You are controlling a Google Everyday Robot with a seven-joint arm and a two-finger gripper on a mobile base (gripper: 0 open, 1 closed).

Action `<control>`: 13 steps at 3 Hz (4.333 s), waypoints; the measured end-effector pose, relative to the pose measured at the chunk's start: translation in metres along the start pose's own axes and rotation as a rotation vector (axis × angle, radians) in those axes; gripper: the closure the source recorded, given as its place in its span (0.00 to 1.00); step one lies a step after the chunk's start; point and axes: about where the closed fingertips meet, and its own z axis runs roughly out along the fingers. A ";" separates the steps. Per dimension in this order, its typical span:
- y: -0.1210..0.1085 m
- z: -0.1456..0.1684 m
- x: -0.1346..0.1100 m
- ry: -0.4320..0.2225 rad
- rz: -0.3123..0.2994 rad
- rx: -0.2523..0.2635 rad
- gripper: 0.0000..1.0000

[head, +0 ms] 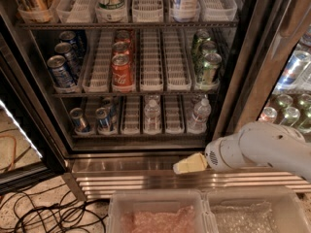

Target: Pick water bottle from bottom shelf of fridge

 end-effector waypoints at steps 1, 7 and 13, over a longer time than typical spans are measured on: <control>0.002 0.027 0.013 -0.016 0.044 0.017 0.00; -0.033 0.075 -0.052 -0.472 0.338 0.054 0.10; -0.069 0.074 -0.072 -0.604 0.204 0.297 0.33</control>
Offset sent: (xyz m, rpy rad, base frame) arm 0.0856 0.0005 -0.0409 0.1311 -0.3403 -0.4102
